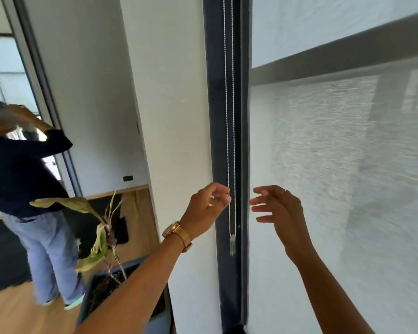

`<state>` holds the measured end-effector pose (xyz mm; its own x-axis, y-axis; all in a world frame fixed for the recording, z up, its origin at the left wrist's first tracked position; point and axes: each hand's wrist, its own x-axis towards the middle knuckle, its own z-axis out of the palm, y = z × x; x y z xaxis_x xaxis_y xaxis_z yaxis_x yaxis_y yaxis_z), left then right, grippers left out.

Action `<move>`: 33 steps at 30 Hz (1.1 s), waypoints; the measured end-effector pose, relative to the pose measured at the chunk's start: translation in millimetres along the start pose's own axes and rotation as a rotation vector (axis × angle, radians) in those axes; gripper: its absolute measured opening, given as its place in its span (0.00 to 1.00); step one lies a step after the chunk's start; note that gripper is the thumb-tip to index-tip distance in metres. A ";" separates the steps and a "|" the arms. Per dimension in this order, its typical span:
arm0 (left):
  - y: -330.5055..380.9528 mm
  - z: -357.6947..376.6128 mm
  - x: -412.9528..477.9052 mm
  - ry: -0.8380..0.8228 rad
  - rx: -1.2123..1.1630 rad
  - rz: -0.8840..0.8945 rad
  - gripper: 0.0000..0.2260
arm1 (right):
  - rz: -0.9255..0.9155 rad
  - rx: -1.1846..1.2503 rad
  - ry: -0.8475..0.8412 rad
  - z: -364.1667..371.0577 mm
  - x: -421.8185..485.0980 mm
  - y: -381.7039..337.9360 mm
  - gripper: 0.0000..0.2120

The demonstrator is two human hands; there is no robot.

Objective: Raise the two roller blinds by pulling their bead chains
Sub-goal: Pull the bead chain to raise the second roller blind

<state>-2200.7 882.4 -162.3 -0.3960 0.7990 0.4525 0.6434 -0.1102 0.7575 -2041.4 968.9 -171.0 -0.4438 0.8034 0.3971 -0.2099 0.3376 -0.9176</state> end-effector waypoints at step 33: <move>-129.9 -36.2 277.9 -0.157 -0.149 0.479 0.12 | -0.046 -0.590 0.305 157.8 347.8 -67.2 0.11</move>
<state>-2418.0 1097.3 -117.9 0.0301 0.7163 0.6971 0.6237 -0.5585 0.5469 -2319.1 1148.2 31.7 -0.1616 0.8551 0.4927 0.3278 0.5174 -0.7904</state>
